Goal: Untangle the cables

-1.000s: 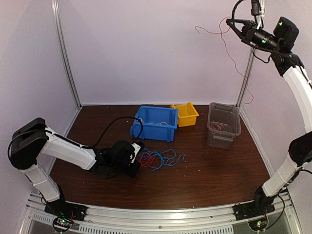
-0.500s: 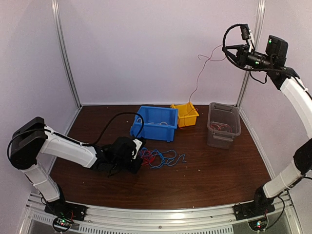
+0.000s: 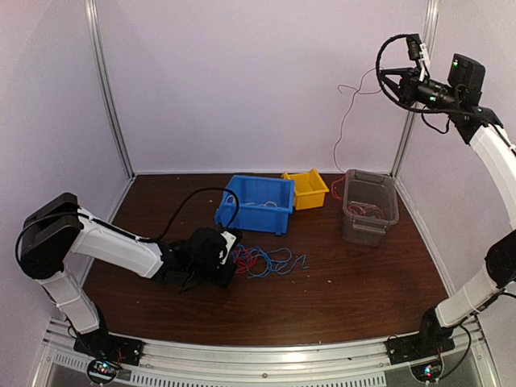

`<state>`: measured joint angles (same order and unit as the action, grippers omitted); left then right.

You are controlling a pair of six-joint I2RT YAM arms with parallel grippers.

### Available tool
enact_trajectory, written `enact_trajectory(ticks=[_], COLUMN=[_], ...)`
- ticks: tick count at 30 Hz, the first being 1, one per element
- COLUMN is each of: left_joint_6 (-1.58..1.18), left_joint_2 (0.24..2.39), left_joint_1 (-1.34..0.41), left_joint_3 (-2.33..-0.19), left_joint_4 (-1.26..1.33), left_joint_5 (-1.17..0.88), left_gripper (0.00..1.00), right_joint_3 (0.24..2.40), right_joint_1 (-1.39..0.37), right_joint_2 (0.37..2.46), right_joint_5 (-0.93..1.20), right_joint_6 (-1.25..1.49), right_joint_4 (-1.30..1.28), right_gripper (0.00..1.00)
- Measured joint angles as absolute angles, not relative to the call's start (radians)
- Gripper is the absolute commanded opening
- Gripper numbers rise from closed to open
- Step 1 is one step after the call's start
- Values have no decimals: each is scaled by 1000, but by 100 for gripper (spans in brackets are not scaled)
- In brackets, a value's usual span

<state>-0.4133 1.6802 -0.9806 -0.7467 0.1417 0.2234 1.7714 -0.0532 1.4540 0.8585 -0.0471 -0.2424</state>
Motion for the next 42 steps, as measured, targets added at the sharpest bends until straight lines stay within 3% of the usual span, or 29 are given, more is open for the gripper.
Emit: enact_trajectory(ticks=[17,32,42], left_joint_6=[-414,-414,-414], left_joint_2=[1683,1683,1681], left_joint_1=[-981,-981,-981], left_joint_3=[-747,-747,-747], left_joint_4=[158,159,156], left_joint_5=[222,222,223], left_gripper=[0,0,0], right_joint_3=[1758,1391,1205], right_joint_1=[105,139,147], right_joint_2=[1437,1396,1441], right_joint_5=[824,785,793], right_joint_6=[-87,-136,-179], right_joint_4=[-258,-223,-250], right_gripper=[0,0,52])
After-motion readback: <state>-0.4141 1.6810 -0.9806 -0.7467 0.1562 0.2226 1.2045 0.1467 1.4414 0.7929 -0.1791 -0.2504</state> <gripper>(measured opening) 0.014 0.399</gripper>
